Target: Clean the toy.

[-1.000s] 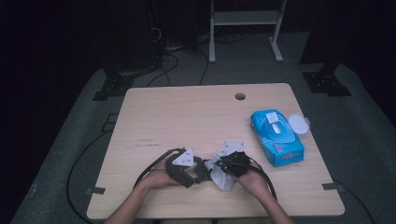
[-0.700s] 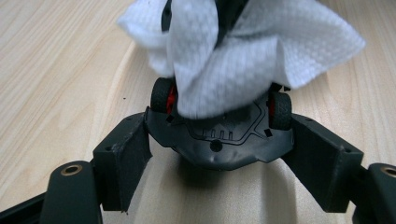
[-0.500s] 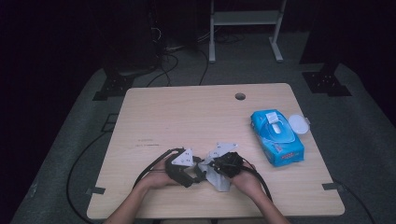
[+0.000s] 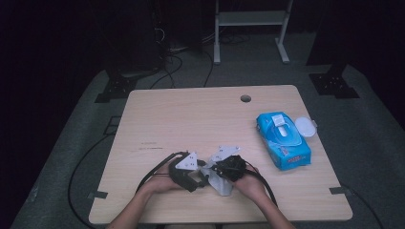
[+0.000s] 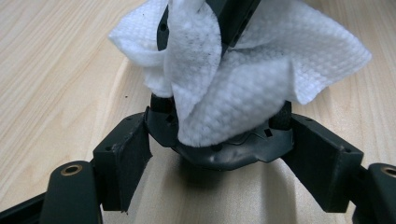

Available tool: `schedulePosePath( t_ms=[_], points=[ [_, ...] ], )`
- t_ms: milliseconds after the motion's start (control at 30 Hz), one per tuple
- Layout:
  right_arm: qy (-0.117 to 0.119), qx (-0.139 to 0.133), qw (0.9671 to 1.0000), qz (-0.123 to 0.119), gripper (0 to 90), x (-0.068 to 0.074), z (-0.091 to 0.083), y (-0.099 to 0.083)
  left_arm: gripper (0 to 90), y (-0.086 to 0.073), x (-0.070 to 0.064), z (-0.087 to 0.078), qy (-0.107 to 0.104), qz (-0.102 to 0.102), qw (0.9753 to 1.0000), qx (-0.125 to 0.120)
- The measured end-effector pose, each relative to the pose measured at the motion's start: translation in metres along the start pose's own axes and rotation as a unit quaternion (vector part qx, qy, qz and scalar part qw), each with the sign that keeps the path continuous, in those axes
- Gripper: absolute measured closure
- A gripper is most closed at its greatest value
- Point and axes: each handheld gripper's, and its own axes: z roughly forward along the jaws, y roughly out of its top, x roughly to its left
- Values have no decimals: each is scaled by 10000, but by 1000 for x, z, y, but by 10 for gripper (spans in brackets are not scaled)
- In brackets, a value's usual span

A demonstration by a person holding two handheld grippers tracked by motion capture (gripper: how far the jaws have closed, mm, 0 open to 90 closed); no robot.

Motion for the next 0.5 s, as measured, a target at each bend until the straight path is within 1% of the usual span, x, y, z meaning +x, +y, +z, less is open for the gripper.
schedulePosePath(
  t_ms=[33,100,167,233,300,333,400,433,500],
  points=[
    [-30,41,10000,29,835,-1,-1,-2,242,0,0,0,-6,-6,10000,-9],
    [-99,9,9999,45,835,-5,-5,-7,241,-1,1,0,-7,-18,10000,-20],
    [-192,3,9997,133,835,-9,-11,-15,242,-1,1,0,-18,-43,10000,-43],
    [-202,-3,9995,227,835,-13,-17,-21,242,0,1,0,-5,-24,10000,-29],
    [-211,-21,9993,298,835,-14,-19,-24,241,0,0,0,-2,-13,10000,-17],
    [-201,-15,9994,277,835,-13,-19,-24,242,0,0,0,7,-14,10000,-12],
    [-43,-81,9996,263,835,-6,-15,-20,242,1,-1,0,11,0,10000,11],
    [0,-82,9998,162,835,0,-12,-16,242,1,-1,0,16,10,10000,19],
    [104,-84,9999,68,835,7,-6,-10,242,1,-1,0,29,20,10000,36]
  ],
)
